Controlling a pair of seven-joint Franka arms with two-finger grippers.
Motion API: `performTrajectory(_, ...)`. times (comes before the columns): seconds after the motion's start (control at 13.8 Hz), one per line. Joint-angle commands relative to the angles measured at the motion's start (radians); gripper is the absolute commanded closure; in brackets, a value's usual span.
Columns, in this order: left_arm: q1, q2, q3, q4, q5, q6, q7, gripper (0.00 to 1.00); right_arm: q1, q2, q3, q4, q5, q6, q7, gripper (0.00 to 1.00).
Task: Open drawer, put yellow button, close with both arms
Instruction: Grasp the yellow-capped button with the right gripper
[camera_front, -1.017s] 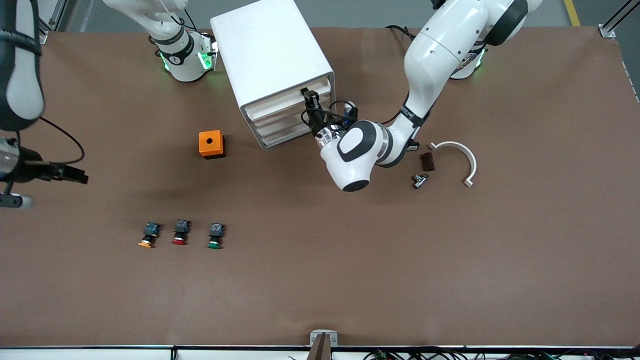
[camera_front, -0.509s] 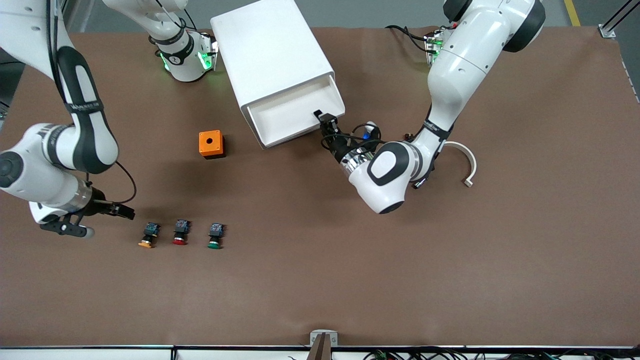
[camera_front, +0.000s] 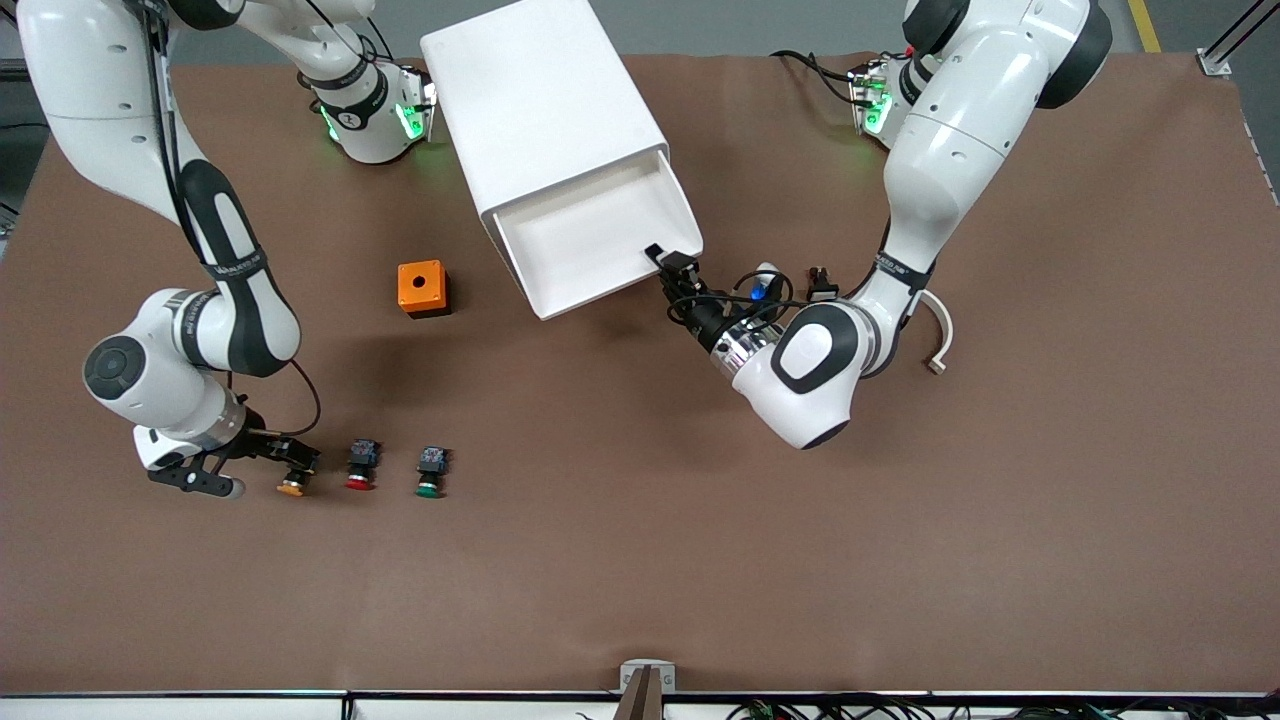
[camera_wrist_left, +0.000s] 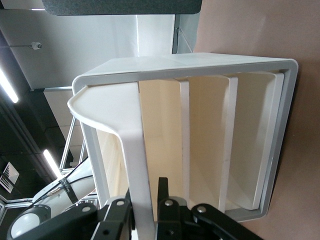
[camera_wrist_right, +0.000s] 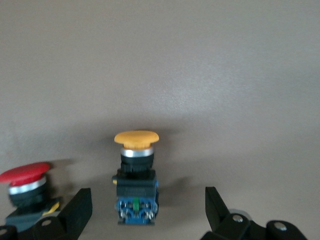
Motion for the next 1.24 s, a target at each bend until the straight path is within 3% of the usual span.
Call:
performTrajectory(0.0,0.005,0.003,0.003,0.017,-0.013,0.002,0.127,0.36,0.015,0.049,-0.002,0.035,0.033,0.017,0.011,0.02)
performTrajectory(0.07,0.016,0.0,0.001,0.021,-0.013,0.002,0.226,0.21,0.015,0.049,-0.001,0.032,0.033,0.011,0.007,0.11)
performTrajectory(0.15,0.022,-0.001,0.001,0.039,-0.012,0.002,0.306,0.12,0.015,0.049,-0.001,0.031,0.033,0.004,0.004,0.21)
performTrajectory(0.22,0.028,-0.003,0.003,0.058,-0.004,0.002,0.366,0.04,0.015,0.047,-0.002,0.034,0.033,-0.028,-0.004,0.41)
performTrajectory(0.36,0.046,-0.021,0.011,0.061,0.005,0.001,0.475,0.01,0.016,0.043,-0.002,0.052,0.033,-0.103,-0.006,0.85)
performTrajectory(0.44,0.048,-0.023,0.005,0.063,0.048,0.002,0.528,0.01,0.018,0.038,-0.002,0.061,0.033,-0.129,-0.004,0.98)
performTrajectory(0.65,0.071,-0.023,0.009,0.108,0.161,0.004,0.707,0.01,0.021,-0.003,-0.002,0.102,0.031,-0.247,0.005,1.0)
performTrajectory(0.8,0.071,-0.023,0.044,0.156,0.22,0.034,0.81,0.01,0.025,-0.09,-0.001,0.118,0.031,-0.417,0.052,1.0)
performTrajectory(1.16,0.062,-0.096,0.066,0.164,0.362,0.189,1.099,0.01,0.195,-0.354,-0.001,0.107,0.031,-0.705,0.513,1.0)
